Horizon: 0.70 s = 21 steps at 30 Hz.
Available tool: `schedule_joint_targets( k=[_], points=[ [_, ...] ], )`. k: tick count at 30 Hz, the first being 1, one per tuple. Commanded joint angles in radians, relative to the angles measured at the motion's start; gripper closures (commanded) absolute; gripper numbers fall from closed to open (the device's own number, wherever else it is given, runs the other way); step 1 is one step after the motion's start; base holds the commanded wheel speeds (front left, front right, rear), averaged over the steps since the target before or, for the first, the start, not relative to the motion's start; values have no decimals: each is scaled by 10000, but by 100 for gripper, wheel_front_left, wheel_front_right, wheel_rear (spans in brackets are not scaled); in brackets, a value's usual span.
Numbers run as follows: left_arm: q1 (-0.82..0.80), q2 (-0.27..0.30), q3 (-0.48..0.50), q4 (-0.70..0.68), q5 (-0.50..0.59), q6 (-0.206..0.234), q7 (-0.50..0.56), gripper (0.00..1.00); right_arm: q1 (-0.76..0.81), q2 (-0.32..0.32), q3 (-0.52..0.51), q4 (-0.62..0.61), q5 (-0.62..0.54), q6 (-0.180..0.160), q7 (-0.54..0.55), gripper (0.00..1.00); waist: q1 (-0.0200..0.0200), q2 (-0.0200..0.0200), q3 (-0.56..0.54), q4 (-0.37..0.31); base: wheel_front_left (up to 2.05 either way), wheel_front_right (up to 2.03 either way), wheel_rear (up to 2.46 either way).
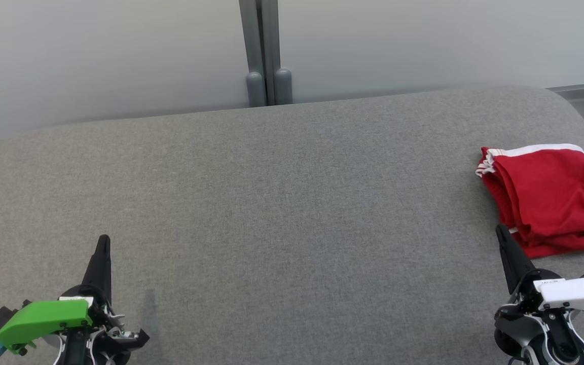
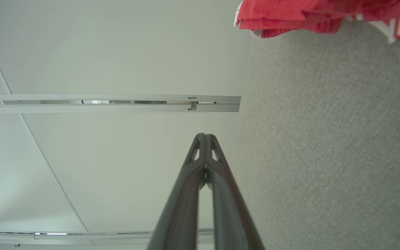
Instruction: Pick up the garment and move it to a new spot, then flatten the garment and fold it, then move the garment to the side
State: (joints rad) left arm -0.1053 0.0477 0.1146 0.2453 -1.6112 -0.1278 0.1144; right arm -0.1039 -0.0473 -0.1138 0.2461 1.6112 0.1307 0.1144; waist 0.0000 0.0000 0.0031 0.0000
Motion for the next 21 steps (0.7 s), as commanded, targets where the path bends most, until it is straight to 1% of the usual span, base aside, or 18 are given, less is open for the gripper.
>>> schedule_joint_targets(
  k=[1,21],
  points=[
    [-81,54,29,-11,-21,-61,38,100,-82,-56,-20,-43,35,0,27,100,0,0,0,0,0,0,0],
    [-81,53,30,-11,-19,-60,40,100,-81,-56,-19,-43,35,0,27,100,0,0,0,0,0,0,0]
  ],
)
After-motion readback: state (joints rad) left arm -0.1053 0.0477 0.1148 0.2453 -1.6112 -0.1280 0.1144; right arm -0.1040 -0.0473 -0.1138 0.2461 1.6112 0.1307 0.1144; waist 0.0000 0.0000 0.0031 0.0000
